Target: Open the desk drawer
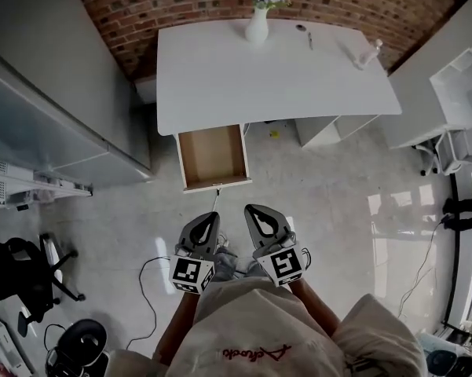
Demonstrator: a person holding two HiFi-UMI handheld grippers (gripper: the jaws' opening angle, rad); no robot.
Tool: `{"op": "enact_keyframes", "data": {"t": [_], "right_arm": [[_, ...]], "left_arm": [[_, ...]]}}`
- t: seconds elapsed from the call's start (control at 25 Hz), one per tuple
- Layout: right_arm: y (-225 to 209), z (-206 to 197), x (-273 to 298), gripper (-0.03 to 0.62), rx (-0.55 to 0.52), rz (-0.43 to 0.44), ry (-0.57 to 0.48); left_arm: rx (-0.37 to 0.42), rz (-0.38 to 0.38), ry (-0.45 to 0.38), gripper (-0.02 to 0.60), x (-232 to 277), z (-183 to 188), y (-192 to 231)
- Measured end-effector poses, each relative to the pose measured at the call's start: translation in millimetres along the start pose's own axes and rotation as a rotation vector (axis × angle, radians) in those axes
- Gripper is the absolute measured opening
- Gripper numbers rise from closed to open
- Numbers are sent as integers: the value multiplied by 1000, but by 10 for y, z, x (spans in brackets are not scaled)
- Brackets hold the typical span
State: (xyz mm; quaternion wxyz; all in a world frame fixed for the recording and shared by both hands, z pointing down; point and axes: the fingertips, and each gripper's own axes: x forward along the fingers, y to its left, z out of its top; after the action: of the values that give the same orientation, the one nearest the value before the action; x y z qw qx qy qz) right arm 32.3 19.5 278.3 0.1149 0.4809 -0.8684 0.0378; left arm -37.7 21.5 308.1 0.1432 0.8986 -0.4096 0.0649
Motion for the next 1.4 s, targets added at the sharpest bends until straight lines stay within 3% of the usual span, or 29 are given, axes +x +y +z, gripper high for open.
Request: {"op": "enact_keyframes", "data": {"t": [0.4,0.88,1.4], "right_arm": [[-98,-57,-818,17,32,19,-26],[243,-171,-1711,17,69,47,-73],[552,-169,-2115,17,55,53,-108]], "left_arm": [[28,20,1,12,-134,-37,-839],[64,43,-31,12,-560,-225,-1622],[93,62,-74,12,-935,-290,-1917]]}}
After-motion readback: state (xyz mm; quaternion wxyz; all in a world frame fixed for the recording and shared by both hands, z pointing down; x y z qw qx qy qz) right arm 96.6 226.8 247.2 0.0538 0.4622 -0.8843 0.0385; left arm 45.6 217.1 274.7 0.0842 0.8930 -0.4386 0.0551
